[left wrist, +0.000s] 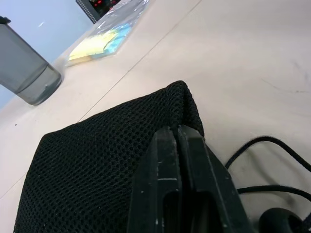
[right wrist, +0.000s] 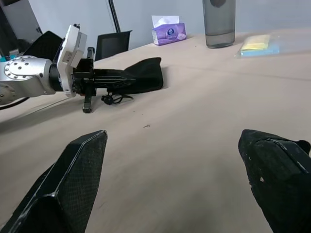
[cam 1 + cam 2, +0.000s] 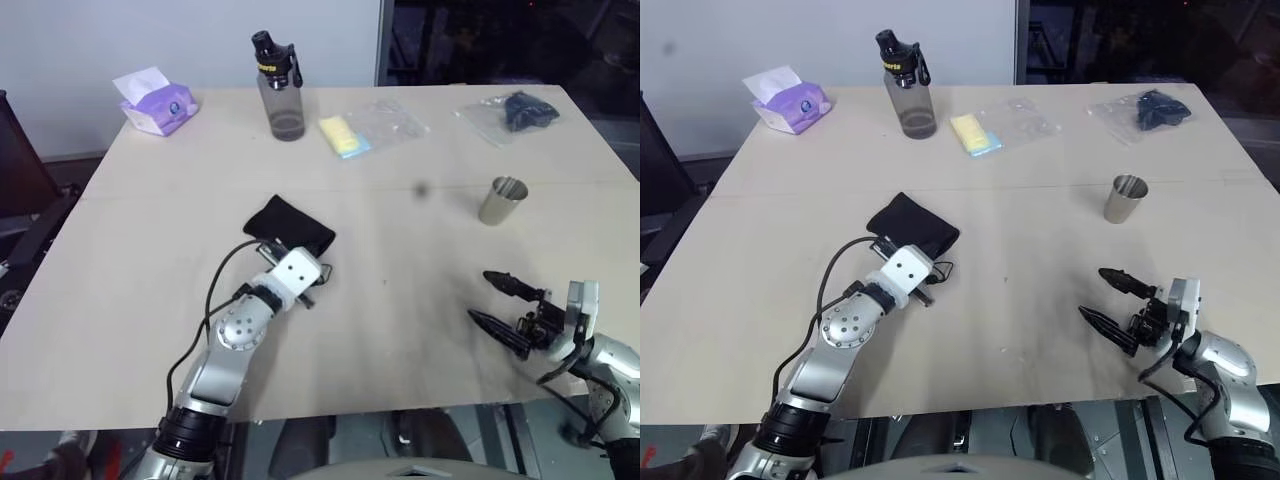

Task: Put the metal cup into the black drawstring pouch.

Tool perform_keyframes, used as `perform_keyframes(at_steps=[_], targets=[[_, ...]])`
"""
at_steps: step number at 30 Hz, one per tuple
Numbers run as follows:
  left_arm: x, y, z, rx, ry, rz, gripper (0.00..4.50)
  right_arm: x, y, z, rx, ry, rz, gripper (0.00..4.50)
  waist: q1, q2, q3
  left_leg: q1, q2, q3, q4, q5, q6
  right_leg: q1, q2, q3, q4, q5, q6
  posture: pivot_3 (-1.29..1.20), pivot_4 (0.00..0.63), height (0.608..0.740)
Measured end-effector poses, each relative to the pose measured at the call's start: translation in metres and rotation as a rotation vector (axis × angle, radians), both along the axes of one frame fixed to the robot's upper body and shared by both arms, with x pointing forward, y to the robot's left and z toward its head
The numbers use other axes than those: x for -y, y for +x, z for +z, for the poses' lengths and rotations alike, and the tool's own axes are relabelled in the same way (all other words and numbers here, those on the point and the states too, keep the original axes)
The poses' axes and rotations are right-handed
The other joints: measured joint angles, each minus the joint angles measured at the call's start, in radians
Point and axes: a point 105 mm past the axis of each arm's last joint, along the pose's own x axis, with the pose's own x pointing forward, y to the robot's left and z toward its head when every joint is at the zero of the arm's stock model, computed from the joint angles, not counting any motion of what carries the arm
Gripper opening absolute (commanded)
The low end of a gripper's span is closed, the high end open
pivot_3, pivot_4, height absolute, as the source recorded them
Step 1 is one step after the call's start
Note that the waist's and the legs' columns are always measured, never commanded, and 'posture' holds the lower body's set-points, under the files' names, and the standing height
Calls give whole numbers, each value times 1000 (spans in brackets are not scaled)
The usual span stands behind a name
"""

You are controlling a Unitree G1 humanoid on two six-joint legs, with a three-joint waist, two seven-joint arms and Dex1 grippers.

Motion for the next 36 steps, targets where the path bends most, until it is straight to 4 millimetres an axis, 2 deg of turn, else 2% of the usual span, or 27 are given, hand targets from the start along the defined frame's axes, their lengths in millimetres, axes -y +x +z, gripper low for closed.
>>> perform_keyframes(at_steps=[6,12,15,20,22,23,27,32,36], targets=[[0,0,11,-10,-139,-25,40,0,5,2,14,6,-22,4500,-1,0,0,0,0,0,0,0,0,0,0,0,0,1,-1,0,150,740],[2,-2,34,36,-233,-83,40,-1,17,11,62,9,-64,4500,-2,0,0,0,0,0,0,0,0,0,0,0,0,1,-1,0,150,740],[4,2,47,49,-295,-102,40,-3,30,28,133,-23,-97,4500,-2,0,0,0,0,0,1,0,0,0,0,0,1,1,-1,0,150,740],[7,15,74,63,-365,-112,40,9,66,85,294,-172,-230,4500,-2,0,0,-1,-1,0,2,0,0,0,0,0,1,3,1,0,150,740],[4,21,81,56,-396,-101,40,16,74,101,328,-327,-265,4500,-1,0,0,-1,-1,-2,1,0,0,0,0,-1,1,4,0,0,150,740],[3,23,83,43,-413,-98,40,19,79,101,317,-453,-269,4500,0,0,0,-2,-1,-2,1,0,0,0,0,-1,1,4,0,0,150,740],[6,27,81,-18,-464,-119,40,26,99,92,272,-766,-289,4500,-4,0,0,-4,-1,-2,1,0,0,-1,0,-1,0,5,0,0,150,740],[10,28,79,-58,-493,-150,40,32,115,86,227,-935,-283,4500,-4,-1,0,-4,-1,-2,1,0,0,-2,0,-2,0,5,0,0,150,740],[15,26,77,-91,-526,-177,40,40,131,73,214,-1051,-301,4500,-5,-1,0,-5,-2,-2,2,0,0,-2,0,-1,0,5,0,0,150,740]])
